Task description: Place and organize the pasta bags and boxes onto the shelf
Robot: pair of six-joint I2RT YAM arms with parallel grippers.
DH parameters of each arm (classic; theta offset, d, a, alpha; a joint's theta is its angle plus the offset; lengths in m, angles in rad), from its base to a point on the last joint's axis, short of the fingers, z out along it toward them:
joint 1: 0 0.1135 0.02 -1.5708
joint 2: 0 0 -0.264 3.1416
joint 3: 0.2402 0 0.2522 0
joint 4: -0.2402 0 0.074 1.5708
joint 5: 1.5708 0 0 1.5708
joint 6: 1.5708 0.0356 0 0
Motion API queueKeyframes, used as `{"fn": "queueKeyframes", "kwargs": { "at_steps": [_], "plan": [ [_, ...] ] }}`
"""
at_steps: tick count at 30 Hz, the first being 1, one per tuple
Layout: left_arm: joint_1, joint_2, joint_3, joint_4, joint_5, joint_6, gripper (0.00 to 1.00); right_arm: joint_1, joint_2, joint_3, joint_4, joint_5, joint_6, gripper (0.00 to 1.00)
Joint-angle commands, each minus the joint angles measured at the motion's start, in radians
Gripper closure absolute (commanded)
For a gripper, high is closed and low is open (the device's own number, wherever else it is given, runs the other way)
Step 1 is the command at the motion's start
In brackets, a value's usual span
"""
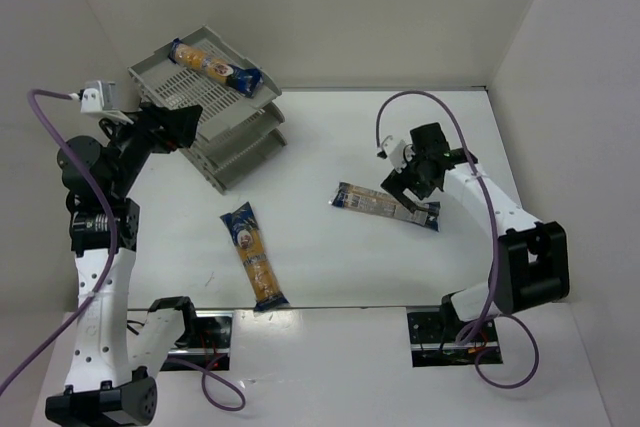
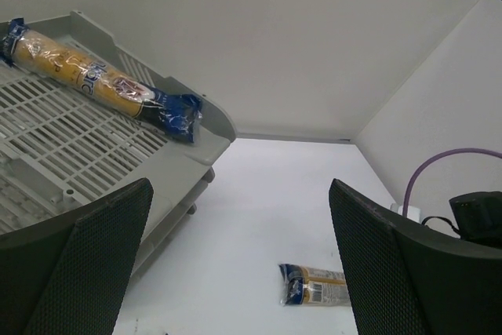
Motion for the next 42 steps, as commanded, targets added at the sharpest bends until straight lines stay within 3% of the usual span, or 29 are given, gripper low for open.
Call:
{"fn": "queueKeyframes", "kwargs": {
  "at_steps": [1, 5, 10, 15, 18, 19, 20, 22, 23, 27, 31, 35, 40, 42],
  "plan": [
    [0.007, -0.026, 0.010, 0.029, 0.018, 0.015, 0.00, 0.022, 0.041, -0.019, 0.007, -0.014, -0.241, 0.00],
    [0.007, -0.026, 0.010, 0.029, 0.018, 0.015, 0.00, 0.032, 0.147, -0.041, 0.031, -0.028, -0.359, 0.00],
    [0.007, -0.035, 0.010, 0.020, 0.027, 0.024, 0.00, 0.032, 0.282, 0.040, 0.032, -0.060, -0.378, 0.00],
    [0.037, -0.054, 0.019, 0.010, 0.026, 0.034, 0.00, 0.041, 0.349, 0.014, 0.030, -0.071, -0.404, 0.00],
    [0.046, -0.054, 0.019, 0.010, 0.007, 0.034, 0.00, 0.076, 0.395, -0.007, 0.085, -0.033, -0.370, 0.08],
    [0.046, -0.045, 0.019, 0.010, 0.007, 0.034, 0.00, 0.096, 0.405, -0.007, 0.094, -0.033, -0.344, 0.13],
    [0.055, -0.044, 0.019, 0.010, 0.007, 0.034, 0.00, 0.105, 0.405, -0.007, 0.094, -0.033, -0.332, 0.41],
    [0.055, -0.044, 0.019, 0.010, 0.007, 0.034, 0.00, 0.131, 0.415, -0.007, 0.128, -0.023, -0.274, 0.87],
    [0.055, -0.044, 0.019, 0.010, 0.007, 0.034, 0.00, 0.160, 0.406, -0.016, 0.137, -0.008, -0.261, 1.00],
    [0.055, -0.035, 0.019, 0.010, -0.002, 0.034, 0.00, 0.184, 0.372, 0.107, 0.039, -0.123, -0.177, 1.00],
    [0.064, -0.035, 0.019, 0.020, -0.002, 0.034, 0.00, 0.184, 0.293, 0.314, -0.120, -0.487, -0.015, 1.00],
    [0.075, -0.035, 0.010, 0.020, -0.013, 0.024, 0.00, 0.184, 0.257, 0.437, -0.151, -0.704, 0.142, 1.00],
    [0.084, -0.054, -0.010, 0.040, -0.013, 0.015, 0.00, 0.197, 0.237, 0.355, -0.078, -0.734, 0.230, 1.00],
    [0.084, -0.054, -0.020, 0.040, -0.013, 0.015, 0.00, 0.207, 0.237, 0.300, -0.050, -0.679, 0.230, 1.00]
  ]
}}
